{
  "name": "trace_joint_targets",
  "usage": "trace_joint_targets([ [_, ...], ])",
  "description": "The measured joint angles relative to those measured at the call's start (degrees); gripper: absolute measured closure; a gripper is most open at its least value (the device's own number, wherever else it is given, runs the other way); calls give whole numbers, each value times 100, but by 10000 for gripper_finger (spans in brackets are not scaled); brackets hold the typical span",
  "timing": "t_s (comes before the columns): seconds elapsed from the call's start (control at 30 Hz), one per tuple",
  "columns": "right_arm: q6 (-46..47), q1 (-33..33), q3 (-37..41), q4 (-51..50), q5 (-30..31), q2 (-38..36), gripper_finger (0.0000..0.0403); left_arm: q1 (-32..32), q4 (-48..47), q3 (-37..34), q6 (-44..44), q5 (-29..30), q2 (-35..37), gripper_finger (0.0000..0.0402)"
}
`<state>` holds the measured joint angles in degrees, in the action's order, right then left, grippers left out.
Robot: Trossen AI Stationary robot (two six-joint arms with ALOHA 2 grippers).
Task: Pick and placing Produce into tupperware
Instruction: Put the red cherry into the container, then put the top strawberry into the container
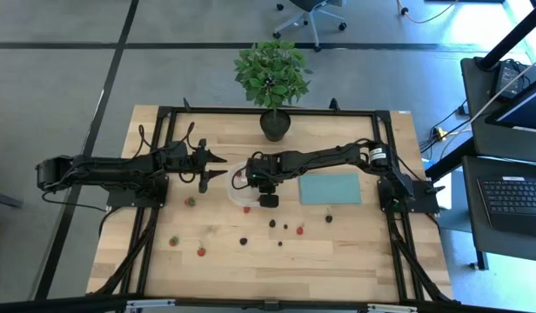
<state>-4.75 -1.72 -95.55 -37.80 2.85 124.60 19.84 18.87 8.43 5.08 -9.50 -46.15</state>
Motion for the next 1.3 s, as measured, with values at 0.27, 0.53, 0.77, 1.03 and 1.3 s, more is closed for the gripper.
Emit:
trace_joint_targets([
  [0.27, 9, 0, 0, 24, 0, 0, 259, -1, 0, 0, 0, 0, -1, 233],
  [0.53, -153, 2, -25, -96, 2, -221, 202, -1, 2, 0, -2, 0, -2, 233],
  [0.77, -23, 2, -32, -848, 2, -1088, 194, -3, 7, 0, -91, -2, -2, 233],
  [1.03, 450, 7, 1903, 209, 1, -2690, 194, -3, 6, 0, -490, -2, -2, 233],
  [1.3, 1380, 11, 4575, 2517, 4, -4285, 194, -18, 39, 0, -492, -4, -2, 233],
])
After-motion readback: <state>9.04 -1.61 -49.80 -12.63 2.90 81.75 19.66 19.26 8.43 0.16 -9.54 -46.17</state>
